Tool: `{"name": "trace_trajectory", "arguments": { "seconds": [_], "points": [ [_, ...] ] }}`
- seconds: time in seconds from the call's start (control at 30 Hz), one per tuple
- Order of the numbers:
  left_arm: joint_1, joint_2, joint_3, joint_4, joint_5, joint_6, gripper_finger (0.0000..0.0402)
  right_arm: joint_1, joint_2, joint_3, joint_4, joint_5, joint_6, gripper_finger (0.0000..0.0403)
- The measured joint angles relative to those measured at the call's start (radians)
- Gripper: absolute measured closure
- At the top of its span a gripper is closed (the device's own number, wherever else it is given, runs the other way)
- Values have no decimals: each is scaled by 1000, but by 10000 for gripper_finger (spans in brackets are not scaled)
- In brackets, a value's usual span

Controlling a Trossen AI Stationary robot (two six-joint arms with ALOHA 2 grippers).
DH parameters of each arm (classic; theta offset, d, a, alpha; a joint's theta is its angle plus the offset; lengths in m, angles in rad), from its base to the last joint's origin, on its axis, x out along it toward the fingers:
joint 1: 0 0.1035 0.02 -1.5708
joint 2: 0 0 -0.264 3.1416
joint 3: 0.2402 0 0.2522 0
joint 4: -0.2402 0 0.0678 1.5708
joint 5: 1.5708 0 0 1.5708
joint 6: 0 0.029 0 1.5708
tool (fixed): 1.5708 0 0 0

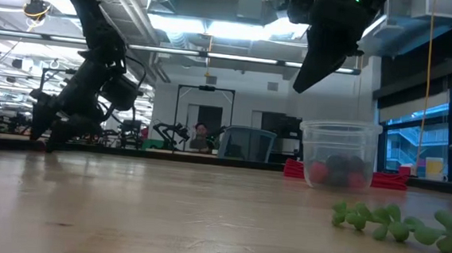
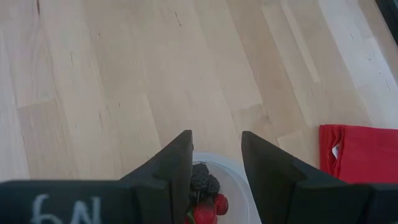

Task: Pick and placing Produce into tupperware
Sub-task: Put the red cherry into the transparent container

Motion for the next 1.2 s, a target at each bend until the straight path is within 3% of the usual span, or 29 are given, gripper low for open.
{"name": "trace_trajectory", "arguments": {
  "seconds": [0.9, 1.2],
  "points": [
    [23, 4, -6, -55, 63, 158, 140, 0, -1, 0, 9, 0, -1, 262],
    [23, 1, -2, -16, 53, -47, 140, 0, -1, 0, 31, 0, -3, 262]
  ]
}}
